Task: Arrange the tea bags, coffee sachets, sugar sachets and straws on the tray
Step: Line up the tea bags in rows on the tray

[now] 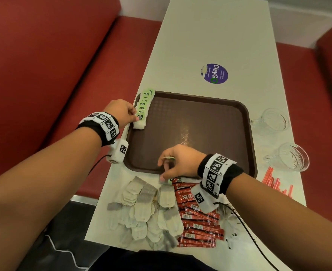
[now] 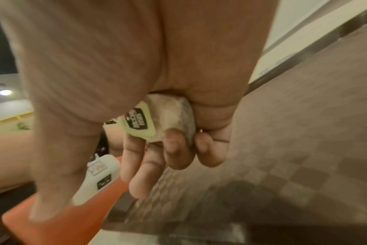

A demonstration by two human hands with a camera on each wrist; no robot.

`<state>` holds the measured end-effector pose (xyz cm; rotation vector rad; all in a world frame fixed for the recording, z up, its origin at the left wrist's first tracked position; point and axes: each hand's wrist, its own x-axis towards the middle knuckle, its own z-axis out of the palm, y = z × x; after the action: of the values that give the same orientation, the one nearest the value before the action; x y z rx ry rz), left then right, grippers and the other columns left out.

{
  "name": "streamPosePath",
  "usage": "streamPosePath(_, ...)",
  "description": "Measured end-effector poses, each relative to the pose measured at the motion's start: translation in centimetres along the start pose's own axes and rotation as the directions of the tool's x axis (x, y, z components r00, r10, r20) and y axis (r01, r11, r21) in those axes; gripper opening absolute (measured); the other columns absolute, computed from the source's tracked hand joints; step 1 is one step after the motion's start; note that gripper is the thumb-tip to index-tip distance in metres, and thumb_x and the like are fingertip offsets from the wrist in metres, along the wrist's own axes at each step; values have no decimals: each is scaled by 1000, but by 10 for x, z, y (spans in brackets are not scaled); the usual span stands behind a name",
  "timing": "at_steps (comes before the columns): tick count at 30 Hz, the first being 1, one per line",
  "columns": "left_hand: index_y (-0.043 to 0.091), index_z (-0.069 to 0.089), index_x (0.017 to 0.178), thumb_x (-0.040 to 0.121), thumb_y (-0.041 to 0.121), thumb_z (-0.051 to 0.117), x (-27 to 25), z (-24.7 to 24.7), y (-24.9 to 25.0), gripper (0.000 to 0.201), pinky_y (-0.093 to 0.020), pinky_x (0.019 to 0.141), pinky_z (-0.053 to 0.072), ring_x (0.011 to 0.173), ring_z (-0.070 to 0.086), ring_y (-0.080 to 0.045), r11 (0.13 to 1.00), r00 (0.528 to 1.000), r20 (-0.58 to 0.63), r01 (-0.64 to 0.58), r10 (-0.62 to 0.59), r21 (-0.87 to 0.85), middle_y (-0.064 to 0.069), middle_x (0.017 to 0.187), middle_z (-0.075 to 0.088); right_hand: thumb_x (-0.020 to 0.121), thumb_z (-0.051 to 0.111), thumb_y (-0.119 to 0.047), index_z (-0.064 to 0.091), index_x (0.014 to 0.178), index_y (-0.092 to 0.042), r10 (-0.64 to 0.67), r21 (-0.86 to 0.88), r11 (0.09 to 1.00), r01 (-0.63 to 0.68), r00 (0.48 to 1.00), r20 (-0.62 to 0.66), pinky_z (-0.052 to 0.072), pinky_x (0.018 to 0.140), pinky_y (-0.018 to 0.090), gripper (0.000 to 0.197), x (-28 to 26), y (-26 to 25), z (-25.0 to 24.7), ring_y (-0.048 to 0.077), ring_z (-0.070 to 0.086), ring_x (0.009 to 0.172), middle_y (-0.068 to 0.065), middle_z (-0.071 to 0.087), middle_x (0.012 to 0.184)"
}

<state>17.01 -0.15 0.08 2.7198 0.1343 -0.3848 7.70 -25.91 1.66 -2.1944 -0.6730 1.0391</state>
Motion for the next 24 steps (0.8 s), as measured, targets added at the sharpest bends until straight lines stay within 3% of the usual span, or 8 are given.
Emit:
streamPosePath(4,28,67,94,81,41,78,9,4,3,22,-29,77,50,89,62,-18,996,999,1,36,-36,85,6,93,68,69,88,-43,68,103,-24,10,-128,992,2,996,89,47,64,18,44,-9,3,8,10,66,74,-5,72,85)
streamPosePath(8,29,59,108,82,40,76,6,5,11,33,-35,77,51,93,61,-22,983,998,-62,-18,30,181,4,97,64,67,88,-46,67,108,-26,37,-201,979,-13,992,119,47,63,22,50,-16,5,11,10,64,72,-6,70,85)
streamPosePath(11,29,65,109,78,38,80,2,8,20,35,-35,81,50,98,60,-22,965,989,32,-145,142,217,5,104,61,65,88,-50,67,111,-29,41,-265,964,-7,992,122,55,75,32,55,-20,4,15,15,65,82,-7,69,92)
streamPosePath(14,30,70,112,80,39,79,-4,10,25,34,-35,84,49,106,58,-23,935,981,117,-182,153,306,2,114,61,65,88,-50,67,114,-31,39,-341,940,10,990,138,53,87,37,57,-23,1,20,15,60,97,-8,66,109)
streamPosePath(16,29,69,115,82,40,76,-10,8,26,35,-36,86,49,108,58,-24,933,982,120,-176,145,313,0,117,61,66,88,-48,66,117,-31,30,-369,929,29,988,153,50,88,34,59,-25,-1,24,13,53,100,-9,60,117)
streamPosePath(21,29,68,114,84,38,74,-47,2,36,32,-36,90,48,108,58,-21,943,969,72,-246,236,226,3,116,61,59,91,-49,58,126,-33,14,-376,925,55,984,177,49,86,35,77,-28,-6,30,13,50,101,-12,50,114)
streamPosePath(22,30,67,112,85,39,72,-58,3,38,29,-37,90,49,106,58,-19,938,961,81,-276,265,210,5,114,61,60,91,-47,58,126,-33,8,-383,922,61,984,177,49,85,34,75,-29,-7,31,13,50,98,-11,51,114)
streamPosePath(24,34,66,108,86,42,71,-80,5,40,24,-36,90,49,101,58,-12,921,935,116,-351,335,170,9,109,60,70,86,-40,64,115,-29,-40,-393,914,97,988,152,48,81,33,51,-31,-9,33,14,51,92,-7,53,110)
